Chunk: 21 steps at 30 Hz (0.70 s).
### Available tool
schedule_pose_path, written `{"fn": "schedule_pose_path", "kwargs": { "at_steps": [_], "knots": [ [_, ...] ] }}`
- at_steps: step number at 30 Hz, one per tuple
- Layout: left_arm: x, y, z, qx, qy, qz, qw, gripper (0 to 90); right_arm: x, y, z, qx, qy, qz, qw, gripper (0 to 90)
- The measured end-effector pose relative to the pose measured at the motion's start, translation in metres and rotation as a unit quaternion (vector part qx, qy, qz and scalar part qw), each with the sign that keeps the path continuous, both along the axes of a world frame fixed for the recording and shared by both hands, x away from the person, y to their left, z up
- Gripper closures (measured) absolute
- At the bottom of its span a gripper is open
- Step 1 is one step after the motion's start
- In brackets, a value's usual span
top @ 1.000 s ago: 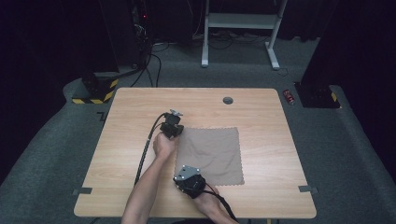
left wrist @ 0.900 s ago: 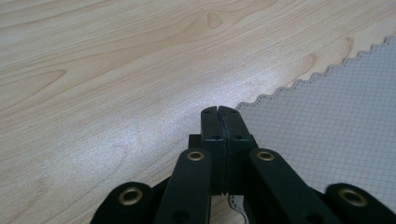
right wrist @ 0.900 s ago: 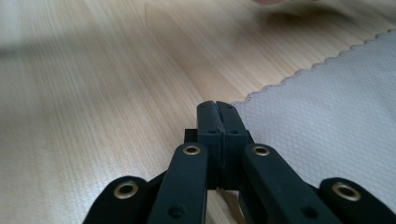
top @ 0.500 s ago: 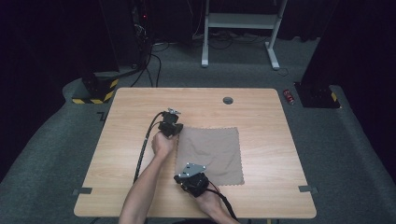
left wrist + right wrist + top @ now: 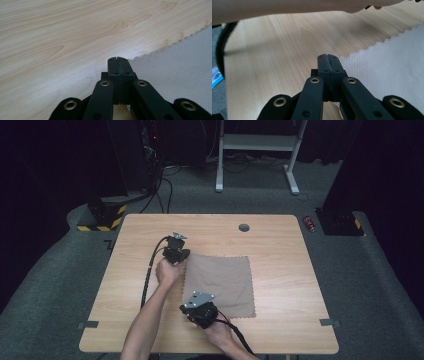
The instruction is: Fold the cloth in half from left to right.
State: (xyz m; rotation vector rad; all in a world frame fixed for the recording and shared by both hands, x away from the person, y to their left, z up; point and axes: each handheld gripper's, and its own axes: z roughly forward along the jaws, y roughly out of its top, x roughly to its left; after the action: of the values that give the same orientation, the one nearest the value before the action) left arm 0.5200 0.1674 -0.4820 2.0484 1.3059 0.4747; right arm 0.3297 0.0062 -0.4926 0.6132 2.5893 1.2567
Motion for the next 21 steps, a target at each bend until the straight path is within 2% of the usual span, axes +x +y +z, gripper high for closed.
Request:
{"fn": "schedule_pose_path", "kwargs": {
  "at_steps": [3, 5, 10, 13, 17, 18, 21],
  "knots": [
    [-0.002, 0.008, 0.004, 0.006, 0.0, 0.002, 1.0, 90.0, -0.001, 0.007, 0.006, 0.009, 0.0, 0.008, 0.9999, 90.0],
    [-0.007, 0.019, 0.011, 0.013, -0.002, 0.011, 0.9999, 90.0, -0.001, 0.012, 0.011, 0.023, 0.004, 0.016, 0.9996, 90.0],
    [-0.013, 0.036, 0.02, 0.012, -0.005, 0.022, 0.9997, 90.0, -0.004, 0.021, 0.02, 0.039, 0.0, 0.03, 0.9988, 90.0],
    [-0.014, 0.037, 0.021, 0.007, -0.003, 0.024, 0.9997, 90.0, -0.004, 0.019, 0.022, 0.042, -0.001, 0.032, 0.9986, 90.0],
    [-0.012, 0.027, 0.018, 0.008, -0.006, 0.014, 0.9999, 89.9, -0.004, 0.006, 0.021, 0.044, -0.002, 0.022, 0.9988, 90.0],
    [-0.009, 0.017, 0.016, 0.004, -0.007, 0.008, 0.9999, 90.0, -0.003, -0.006, 0.018, 0.043, 0.002, 0.011, 0.999, 90.0],
    [-0.005, -0.001, 0.01, 0.007, -0.003, -0.006, 1.0, 90.0, -0.002, -0.022, 0.013, 0.042, 0.009, -0.005, 0.9991, 90.0]
  ]
}}
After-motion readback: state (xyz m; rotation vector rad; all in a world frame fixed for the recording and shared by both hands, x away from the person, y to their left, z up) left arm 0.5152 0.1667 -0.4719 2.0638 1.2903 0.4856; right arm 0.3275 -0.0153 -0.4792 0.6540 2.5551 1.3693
